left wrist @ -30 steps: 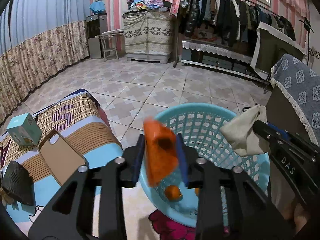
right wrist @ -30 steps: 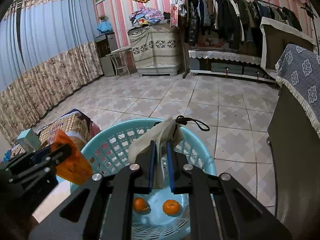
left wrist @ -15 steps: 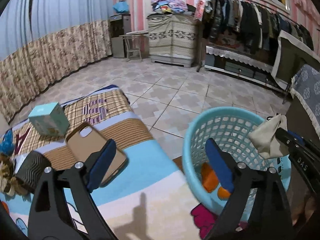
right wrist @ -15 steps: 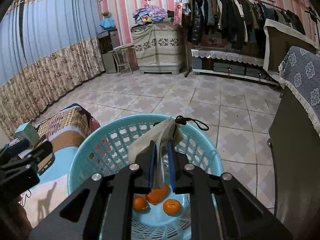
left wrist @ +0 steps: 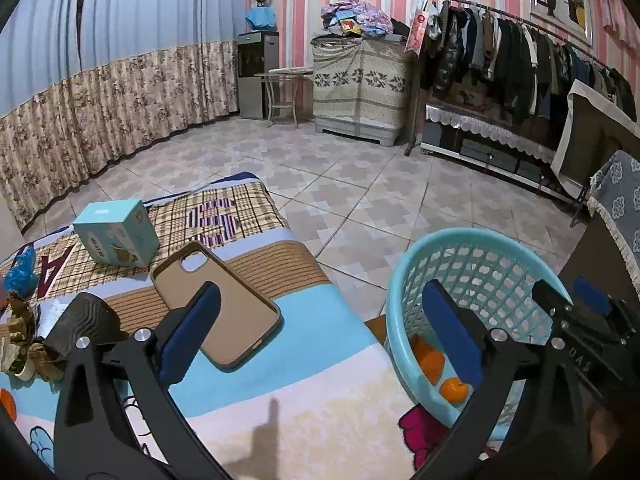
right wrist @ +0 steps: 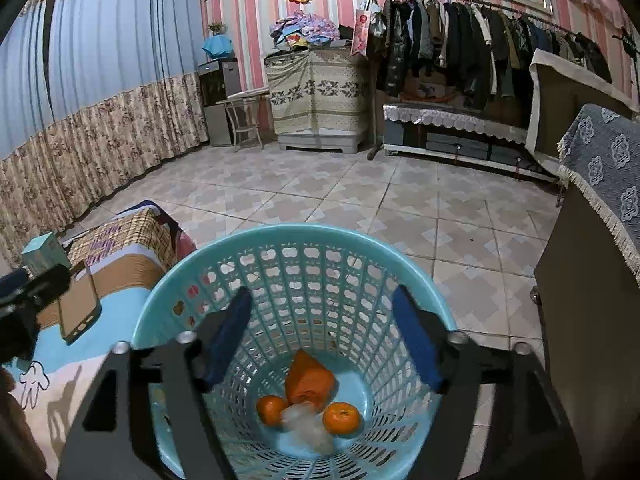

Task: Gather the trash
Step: 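Grasp the orange cup with the left tool while the right tool approaches the black cover, then grasp the black cylindrical cover with the right tool and carry it over the basket, then open the left tool over the blue basket to drop the cup while the right tool drops the cover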

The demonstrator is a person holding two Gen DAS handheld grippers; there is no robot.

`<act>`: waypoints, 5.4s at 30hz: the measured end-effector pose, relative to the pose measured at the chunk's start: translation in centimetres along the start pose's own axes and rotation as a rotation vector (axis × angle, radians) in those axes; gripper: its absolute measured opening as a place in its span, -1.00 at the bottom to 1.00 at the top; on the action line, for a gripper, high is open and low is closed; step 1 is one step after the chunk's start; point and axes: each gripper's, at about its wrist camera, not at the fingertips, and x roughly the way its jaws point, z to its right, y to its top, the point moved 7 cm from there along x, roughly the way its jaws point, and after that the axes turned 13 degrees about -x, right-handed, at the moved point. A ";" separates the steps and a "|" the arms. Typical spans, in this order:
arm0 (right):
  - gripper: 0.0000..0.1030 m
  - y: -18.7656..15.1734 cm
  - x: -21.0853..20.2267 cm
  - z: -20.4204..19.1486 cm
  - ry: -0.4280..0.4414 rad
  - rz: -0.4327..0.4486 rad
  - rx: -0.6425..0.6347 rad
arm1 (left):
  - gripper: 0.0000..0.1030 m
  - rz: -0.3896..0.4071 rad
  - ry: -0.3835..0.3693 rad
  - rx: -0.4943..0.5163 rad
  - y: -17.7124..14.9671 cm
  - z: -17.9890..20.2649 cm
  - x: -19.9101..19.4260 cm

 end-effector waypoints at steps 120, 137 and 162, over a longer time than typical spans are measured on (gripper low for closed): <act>0.21 2.1 -5.4 -36.8 0.559 -0.062 -0.356 | -0.25 -0.015 0.411 -0.262 -0.5 -36.9 -13.7; 0.21 7.5 -7.3 -14.8 0.208 0.125 -0.172 | -0.25 0.046 0.140 -0.144 4.4 -16.0 -8.7; 0.21 3.3 -3.5 2.0 -0.085 0.022 -0.023 | -0.25 -0.083 -0.166 -0.027 -0.8 4.5 1.0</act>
